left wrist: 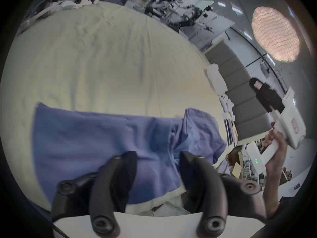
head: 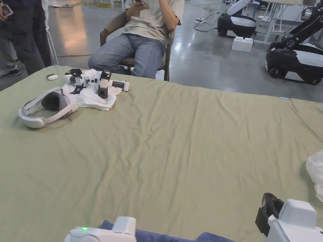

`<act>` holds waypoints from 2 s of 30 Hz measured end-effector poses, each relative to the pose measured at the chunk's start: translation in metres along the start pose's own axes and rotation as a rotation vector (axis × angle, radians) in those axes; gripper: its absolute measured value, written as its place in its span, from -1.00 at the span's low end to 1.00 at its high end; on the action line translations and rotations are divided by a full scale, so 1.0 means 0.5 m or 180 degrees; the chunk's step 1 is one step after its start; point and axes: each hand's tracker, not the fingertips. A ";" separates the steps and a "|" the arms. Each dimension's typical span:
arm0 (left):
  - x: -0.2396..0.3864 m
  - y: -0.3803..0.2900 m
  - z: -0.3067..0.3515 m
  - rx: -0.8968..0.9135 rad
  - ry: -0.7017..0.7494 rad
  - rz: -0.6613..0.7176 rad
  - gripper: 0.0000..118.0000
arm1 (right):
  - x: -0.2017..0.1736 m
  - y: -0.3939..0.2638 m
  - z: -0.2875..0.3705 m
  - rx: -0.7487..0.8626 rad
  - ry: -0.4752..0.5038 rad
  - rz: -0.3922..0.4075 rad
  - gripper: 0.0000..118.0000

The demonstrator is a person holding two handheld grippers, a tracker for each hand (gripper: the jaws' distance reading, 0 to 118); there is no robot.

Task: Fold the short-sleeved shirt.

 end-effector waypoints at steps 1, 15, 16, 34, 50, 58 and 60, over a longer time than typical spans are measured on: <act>-0.018 0.007 0.026 0.0097 0.0033 0.0063 0.07 | 0.000 0.004 0.003 0.0049 0.0005 -0.0001 -1.00; -0.293 0.012 0.095 0.0014 -0.0215 0.0598 0.35 | -0.015 0.054 0.017 0.0422 0.0034 -0.0022 -1.00; -0.302 0.005 0.082 -0.0038 -0.0277 0.0641 0.34 | -0.015 0.053 0.017 0.0421 0.0038 -0.0017 -1.00; -0.361 -0.016 0.067 0.0305 -0.1063 0.0892 -0.88 | -0.024 0.039 0.018 0.0223 0.0053 -0.0078 -1.00; -0.174 0.110 0.381 0.0792 0.0470 0.0179 -0.89 | -0.027 0.036 0.011 0.0175 0.0097 -0.0006 -1.00; -0.043 0.114 0.344 0.0593 0.0584 -0.0077 -0.89 | -0.038 0.024 0.004 0.0083 0.0199 -0.0064 -1.00; -0.008 0.112 0.332 0.0564 0.0352 -0.0105 -0.89 | -0.038 0.023 0.005 0.0066 0.0204 -0.0058 -1.00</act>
